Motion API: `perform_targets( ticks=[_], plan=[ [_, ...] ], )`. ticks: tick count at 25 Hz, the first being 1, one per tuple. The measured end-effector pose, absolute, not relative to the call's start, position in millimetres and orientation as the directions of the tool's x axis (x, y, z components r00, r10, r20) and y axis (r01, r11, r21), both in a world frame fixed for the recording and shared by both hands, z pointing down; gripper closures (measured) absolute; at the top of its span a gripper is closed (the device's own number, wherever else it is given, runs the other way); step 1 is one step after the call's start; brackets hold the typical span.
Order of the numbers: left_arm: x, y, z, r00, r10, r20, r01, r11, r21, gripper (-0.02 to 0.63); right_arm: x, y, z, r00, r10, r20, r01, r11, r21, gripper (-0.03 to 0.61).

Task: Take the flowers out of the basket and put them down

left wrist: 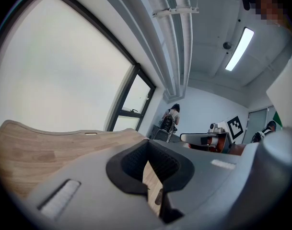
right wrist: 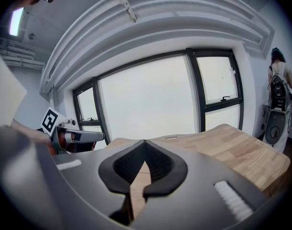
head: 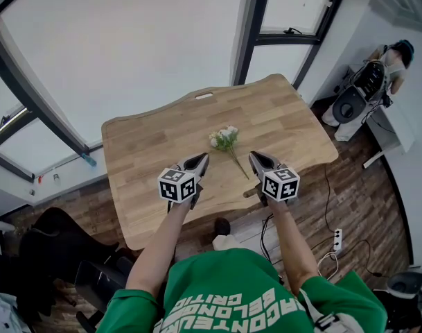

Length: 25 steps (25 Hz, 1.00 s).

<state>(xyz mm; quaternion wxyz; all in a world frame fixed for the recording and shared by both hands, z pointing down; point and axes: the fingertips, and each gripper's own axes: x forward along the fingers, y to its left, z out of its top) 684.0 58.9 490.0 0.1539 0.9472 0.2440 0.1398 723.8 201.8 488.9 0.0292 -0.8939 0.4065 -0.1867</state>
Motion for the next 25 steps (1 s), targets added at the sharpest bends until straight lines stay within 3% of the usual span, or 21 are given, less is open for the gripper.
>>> perform_targets(
  ticks=[25],
  plan=[
    [689.6,57.8,497.7,0.834,0.505,0.224,0.422,-0.844,0.332,0.594,727.8,203.9,511.3,0.592,-0.726,0.350,-0.697,-0.679,-0.230,0.572]
  ],
)
